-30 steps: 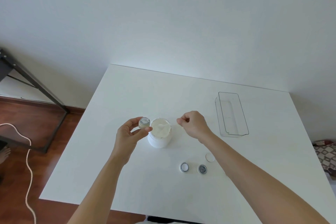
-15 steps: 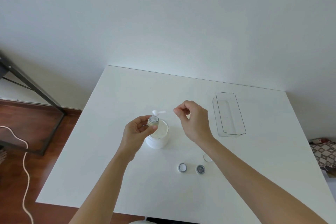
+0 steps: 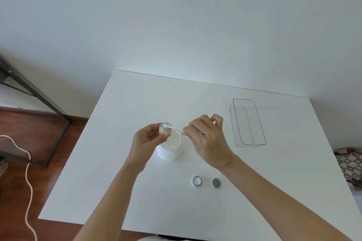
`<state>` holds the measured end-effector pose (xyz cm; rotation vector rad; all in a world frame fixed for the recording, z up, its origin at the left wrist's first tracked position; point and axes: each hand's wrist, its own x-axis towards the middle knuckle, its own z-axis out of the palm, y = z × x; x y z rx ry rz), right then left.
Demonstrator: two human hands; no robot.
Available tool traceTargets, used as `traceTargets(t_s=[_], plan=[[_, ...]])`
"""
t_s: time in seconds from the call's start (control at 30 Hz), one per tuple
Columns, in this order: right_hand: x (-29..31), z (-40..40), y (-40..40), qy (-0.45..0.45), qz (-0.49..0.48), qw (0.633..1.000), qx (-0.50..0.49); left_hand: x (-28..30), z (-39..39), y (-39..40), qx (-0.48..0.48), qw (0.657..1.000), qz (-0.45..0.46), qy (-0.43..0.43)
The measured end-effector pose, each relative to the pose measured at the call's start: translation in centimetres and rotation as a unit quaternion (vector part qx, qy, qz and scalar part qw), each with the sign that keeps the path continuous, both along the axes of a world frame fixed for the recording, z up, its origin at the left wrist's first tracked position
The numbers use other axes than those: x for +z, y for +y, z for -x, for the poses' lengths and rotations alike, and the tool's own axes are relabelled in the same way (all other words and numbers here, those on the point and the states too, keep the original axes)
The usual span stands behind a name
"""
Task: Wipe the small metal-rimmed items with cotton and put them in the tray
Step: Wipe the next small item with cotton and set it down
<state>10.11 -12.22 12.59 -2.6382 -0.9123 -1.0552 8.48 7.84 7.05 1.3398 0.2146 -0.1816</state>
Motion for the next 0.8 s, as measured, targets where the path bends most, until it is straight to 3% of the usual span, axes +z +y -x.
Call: traceTargets(t_s=[0.23, 0.43, 0.57, 0.8], plan=[[-0.2, 0.0, -0.8, 0.003, -0.022, 1.000, -0.007, -0.3, -0.3, 0.3, 0.007, 1.000, -0.009, 0.007], [-1.1, -0.4, -0.8, 0.215, -0.135, 0.962, -0.098, -0.7, -0.1, 0.8, 0.030, 0.999, -0.026, 0.013], [-2.9, -1.2, 0.4, 0.287, -0.021, 0.950, -0.122, -1.1, 0.4, 1.3, 0.035, 0.999, -0.030, 0.014], [-5.3, -3.1, 4.0, 0.338, 0.109, 0.931, -0.090, -1.4, 1.0, 1.8, 0.034, 0.999, 0.008, 0.012]])
